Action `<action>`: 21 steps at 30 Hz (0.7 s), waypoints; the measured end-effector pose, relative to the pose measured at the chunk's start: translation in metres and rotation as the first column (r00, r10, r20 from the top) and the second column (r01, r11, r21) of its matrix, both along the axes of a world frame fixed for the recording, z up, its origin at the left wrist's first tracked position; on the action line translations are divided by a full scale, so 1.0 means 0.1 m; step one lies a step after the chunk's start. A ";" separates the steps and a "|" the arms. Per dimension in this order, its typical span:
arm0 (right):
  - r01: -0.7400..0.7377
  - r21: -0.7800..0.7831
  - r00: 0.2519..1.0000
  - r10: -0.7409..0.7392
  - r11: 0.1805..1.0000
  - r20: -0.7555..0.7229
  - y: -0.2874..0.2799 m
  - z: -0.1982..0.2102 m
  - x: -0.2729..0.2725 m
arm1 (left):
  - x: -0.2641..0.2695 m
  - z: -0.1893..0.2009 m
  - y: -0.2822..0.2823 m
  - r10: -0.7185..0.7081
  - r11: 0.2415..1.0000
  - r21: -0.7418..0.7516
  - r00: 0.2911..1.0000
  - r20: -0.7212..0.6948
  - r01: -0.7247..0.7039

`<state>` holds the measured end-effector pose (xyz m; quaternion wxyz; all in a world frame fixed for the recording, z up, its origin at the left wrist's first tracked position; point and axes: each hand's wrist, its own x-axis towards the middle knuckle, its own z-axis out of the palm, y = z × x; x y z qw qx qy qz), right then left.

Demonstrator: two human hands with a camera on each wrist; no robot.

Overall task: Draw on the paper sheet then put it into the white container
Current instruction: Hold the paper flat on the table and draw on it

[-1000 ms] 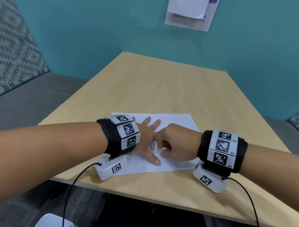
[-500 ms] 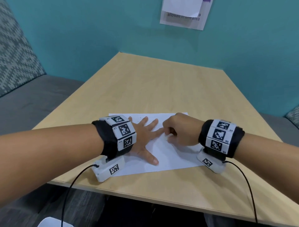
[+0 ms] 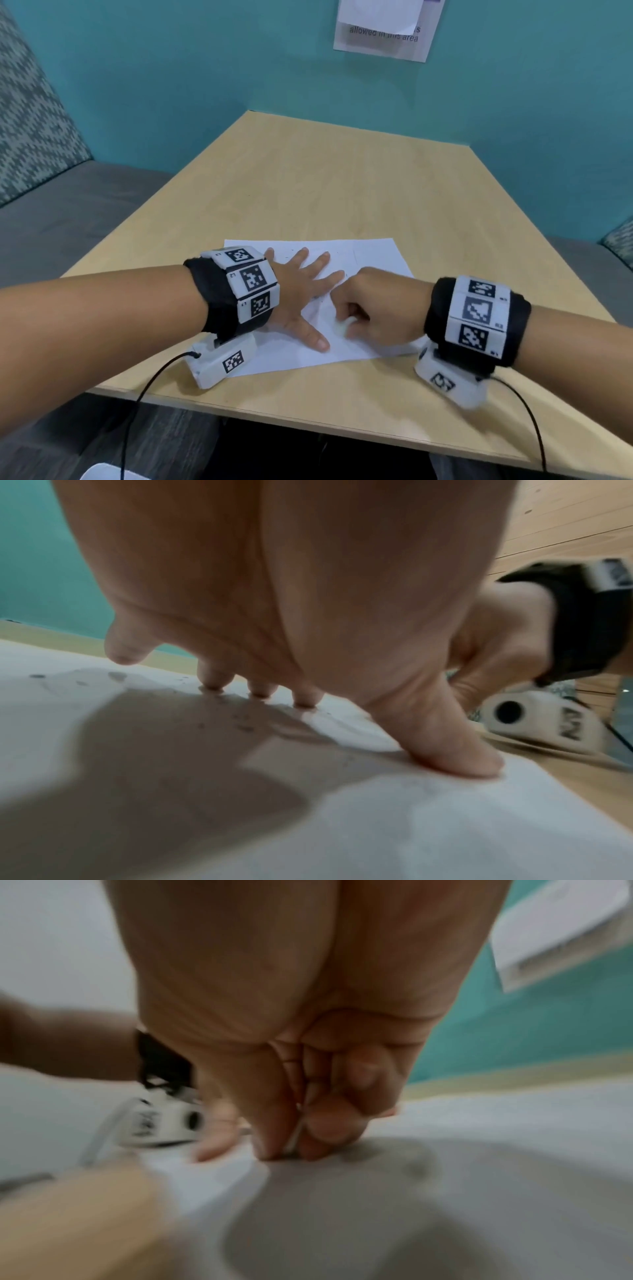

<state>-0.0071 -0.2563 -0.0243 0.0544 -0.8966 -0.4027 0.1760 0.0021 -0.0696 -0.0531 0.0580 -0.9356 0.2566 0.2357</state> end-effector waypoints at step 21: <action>0.164 0.035 0.982 -0.167 0.986 0.086 -0.23 0.00 0.30 | 0.04 0.08 -0.29 -0.058 0.998 0.000 0.997 -0.045 0.058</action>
